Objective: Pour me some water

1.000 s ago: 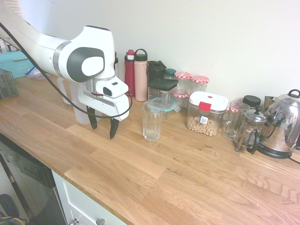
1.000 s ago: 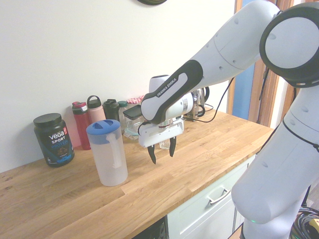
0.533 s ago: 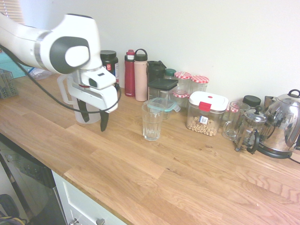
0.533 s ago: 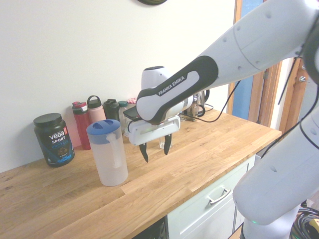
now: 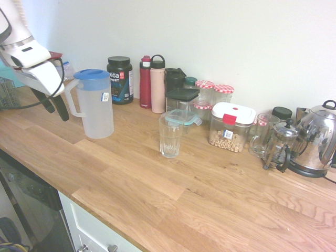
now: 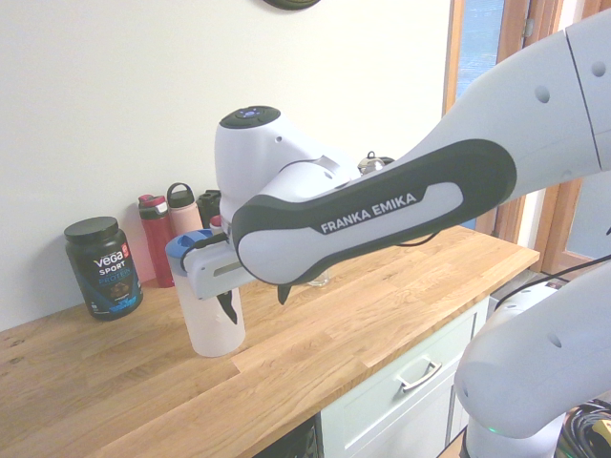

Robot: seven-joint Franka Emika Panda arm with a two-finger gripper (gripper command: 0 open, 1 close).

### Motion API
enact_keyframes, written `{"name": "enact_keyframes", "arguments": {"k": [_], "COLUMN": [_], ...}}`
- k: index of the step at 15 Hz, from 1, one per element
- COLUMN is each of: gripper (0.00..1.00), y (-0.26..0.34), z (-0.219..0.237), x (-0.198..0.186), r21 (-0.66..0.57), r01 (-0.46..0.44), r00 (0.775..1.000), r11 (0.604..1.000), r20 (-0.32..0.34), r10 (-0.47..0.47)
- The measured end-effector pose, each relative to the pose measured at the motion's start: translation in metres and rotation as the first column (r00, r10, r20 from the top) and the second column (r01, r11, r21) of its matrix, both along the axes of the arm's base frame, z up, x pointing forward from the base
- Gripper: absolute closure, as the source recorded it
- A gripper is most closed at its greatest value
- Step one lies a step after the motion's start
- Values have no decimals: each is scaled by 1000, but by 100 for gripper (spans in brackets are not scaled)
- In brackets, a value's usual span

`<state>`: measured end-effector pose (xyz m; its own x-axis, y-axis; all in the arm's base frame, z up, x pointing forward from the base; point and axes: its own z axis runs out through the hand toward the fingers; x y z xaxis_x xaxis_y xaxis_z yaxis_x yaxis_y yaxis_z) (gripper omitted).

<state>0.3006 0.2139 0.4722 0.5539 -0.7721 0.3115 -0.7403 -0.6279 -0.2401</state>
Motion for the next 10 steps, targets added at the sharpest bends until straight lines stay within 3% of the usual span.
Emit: {"name": "enact_keyframes", "arguments": {"k": [3,6,7,10], "gripper": [0,0,100,100], "y": [19,16,15,15], "z": [15,18,17,3], "x": [12,41,49,63], "r21": [-18,-29,-24,-12], "r01": [-19,-16,-16,-17], "r00": [992,985,984,987], "r11": [1000,999,1000,1000], "r20": [124,172,177,161], "r10": [21,21,20,18]}}
